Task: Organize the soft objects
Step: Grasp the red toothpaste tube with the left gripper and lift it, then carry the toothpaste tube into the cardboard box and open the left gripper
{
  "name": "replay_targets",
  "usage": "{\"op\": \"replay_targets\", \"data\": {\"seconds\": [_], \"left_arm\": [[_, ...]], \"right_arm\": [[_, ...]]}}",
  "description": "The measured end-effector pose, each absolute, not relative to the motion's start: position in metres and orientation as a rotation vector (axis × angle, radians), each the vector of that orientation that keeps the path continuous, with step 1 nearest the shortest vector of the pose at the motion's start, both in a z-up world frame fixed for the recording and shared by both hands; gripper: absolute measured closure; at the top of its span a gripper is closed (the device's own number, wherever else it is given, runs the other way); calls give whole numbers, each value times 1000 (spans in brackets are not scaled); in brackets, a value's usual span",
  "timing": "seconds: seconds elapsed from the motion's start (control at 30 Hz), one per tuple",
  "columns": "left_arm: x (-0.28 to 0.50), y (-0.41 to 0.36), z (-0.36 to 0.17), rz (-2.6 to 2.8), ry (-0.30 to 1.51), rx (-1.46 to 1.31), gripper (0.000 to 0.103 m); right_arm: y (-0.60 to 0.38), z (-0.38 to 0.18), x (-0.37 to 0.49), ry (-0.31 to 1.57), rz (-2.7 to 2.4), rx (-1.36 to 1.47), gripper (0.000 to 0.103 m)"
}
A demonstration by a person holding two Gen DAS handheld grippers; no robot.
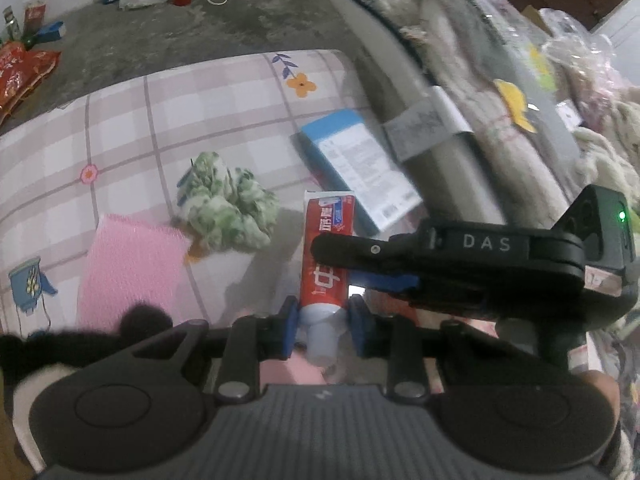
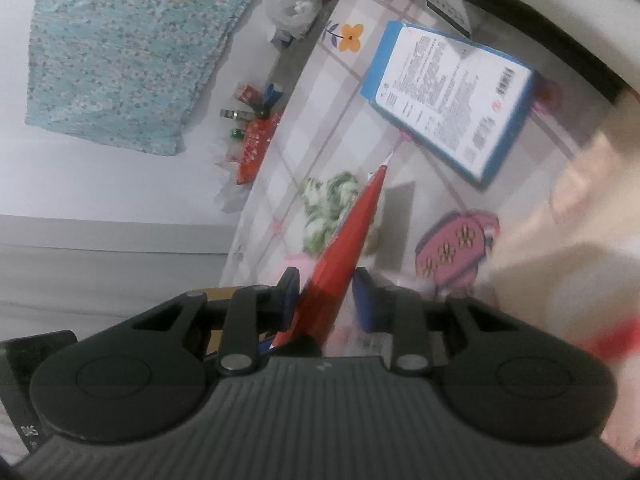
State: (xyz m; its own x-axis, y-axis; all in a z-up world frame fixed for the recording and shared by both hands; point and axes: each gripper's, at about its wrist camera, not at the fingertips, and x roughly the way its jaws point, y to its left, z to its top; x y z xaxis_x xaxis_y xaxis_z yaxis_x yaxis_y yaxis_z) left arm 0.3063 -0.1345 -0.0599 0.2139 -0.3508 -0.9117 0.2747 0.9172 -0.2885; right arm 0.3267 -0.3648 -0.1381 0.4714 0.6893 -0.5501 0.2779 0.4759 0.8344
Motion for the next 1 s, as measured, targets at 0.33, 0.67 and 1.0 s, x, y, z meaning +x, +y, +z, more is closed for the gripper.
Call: {"op": "replay_targets", "data": {"seconds": [0.33,0.67,1.0], "left_arm": [[205,-109,-3,-511,1120,-77,76],[110,-24,62,-455,894,-195,76],[70,97,93,-253,773,-326,75]], "right_arm": [[-351,-62,225,896,432,973,76],[-274,31,169,784,644,758,77],[-134,91,184,842,887,587,78]]}}
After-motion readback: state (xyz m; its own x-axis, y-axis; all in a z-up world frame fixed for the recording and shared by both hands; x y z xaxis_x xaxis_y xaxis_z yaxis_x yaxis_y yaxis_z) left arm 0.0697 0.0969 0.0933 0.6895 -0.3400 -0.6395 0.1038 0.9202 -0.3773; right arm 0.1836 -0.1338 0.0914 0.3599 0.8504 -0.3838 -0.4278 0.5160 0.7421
